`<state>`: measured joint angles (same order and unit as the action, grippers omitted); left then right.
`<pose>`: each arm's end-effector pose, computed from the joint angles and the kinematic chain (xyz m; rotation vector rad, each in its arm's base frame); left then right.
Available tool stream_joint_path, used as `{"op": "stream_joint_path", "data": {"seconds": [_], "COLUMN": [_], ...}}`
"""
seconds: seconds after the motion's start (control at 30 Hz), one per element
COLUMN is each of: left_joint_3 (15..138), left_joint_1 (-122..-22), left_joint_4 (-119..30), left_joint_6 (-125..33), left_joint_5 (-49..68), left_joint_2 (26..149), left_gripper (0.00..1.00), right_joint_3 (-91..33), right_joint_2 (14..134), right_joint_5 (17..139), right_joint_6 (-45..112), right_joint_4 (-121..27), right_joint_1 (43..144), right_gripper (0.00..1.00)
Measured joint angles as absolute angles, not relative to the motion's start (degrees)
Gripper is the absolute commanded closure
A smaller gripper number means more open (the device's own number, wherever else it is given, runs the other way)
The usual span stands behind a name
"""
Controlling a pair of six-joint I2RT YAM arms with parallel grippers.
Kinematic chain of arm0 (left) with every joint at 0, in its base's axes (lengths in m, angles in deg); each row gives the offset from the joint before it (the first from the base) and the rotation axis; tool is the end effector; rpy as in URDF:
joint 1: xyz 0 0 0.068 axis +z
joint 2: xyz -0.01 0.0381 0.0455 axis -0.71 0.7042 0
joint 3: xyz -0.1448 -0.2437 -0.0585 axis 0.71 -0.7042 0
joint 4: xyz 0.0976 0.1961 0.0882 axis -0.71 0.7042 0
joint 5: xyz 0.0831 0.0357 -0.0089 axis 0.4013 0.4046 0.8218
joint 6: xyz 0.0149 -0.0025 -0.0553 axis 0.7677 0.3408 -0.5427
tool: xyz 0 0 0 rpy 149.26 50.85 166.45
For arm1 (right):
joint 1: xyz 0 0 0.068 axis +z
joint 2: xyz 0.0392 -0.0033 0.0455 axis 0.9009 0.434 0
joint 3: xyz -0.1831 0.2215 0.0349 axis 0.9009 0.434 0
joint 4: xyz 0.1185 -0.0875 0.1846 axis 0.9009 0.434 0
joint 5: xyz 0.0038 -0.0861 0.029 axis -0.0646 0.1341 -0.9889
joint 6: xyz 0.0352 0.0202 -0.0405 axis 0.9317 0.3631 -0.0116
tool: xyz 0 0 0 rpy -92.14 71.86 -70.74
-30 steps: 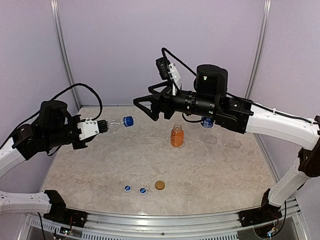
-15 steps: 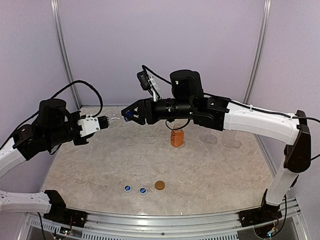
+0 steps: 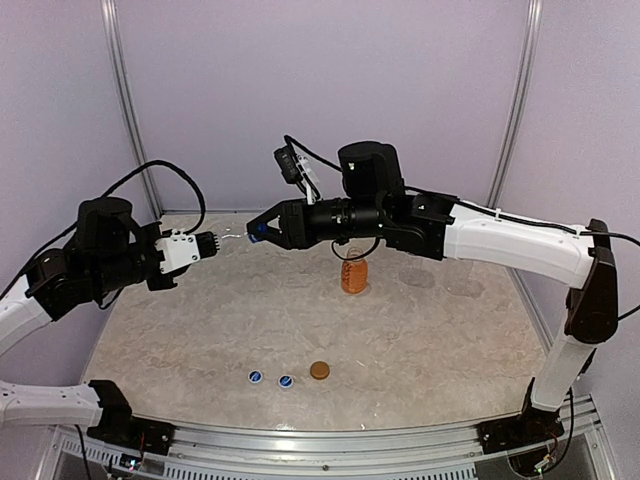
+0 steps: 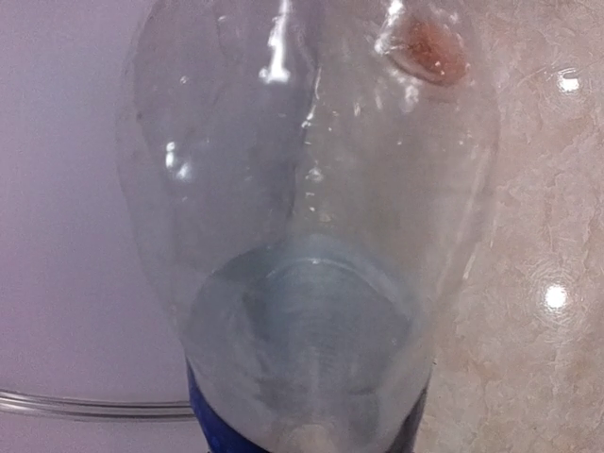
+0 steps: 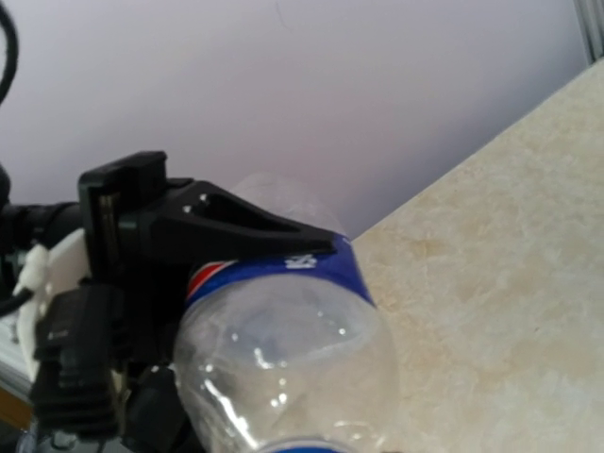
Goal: Unscrew the bottle caps
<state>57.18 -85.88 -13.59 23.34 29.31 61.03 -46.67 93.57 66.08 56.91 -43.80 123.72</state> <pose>0.1208 -0.0929 0.3517 1.4424 1.4136 0.3938 0.1948 0.3564 0.3981 -0.7665 1.8466 1.3782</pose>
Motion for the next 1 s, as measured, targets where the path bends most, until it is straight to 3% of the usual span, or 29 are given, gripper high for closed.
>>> {"op": "stream_joint_path", "data": {"seconds": [0.07,0.13,0.23,0.47,0.7,1.0], "left_joint_3": [57.18,57.18,57.22,59.56,68.04,72.30], "left_joint_1": [-85.88,-85.88,-85.81,-85.16,-84.50,-84.77], "left_joint_4": [-13.61,-13.57,-13.39,-8.83,9.49,23.83], "left_joint_6": [23.30,23.21,22.91,20.76,14.99,14.91], "left_joint_5": [29.23,29.18,29.10,26.32,11.79,-1.31], "left_joint_2": [61.09,61.09,61.11,61.51,61.72,61.99], "left_gripper": [0.77,0.77,0.77,0.80,0.78,0.78], "right_joint_3": [-46.67,-46.67,-46.67,-46.67,-46.63,-46.04], "right_joint_2": [93.57,93.57,93.57,93.38,89.53,86.30], "right_joint_5": [65.71,65.56,65.21,63.57,66.21,90.54], "right_joint_6": [56.84,56.78,56.71,52.86,33.50,-5.93], "right_joint_4": [-43.60,-43.38,-43.14,-42.53,-37.18,-30.58], "right_joint_1": [123.65,123.68,123.65,123.78,129.88,145.31], "right_gripper": [0.70,0.75,1.00,1.00,1.00,1.00]}}
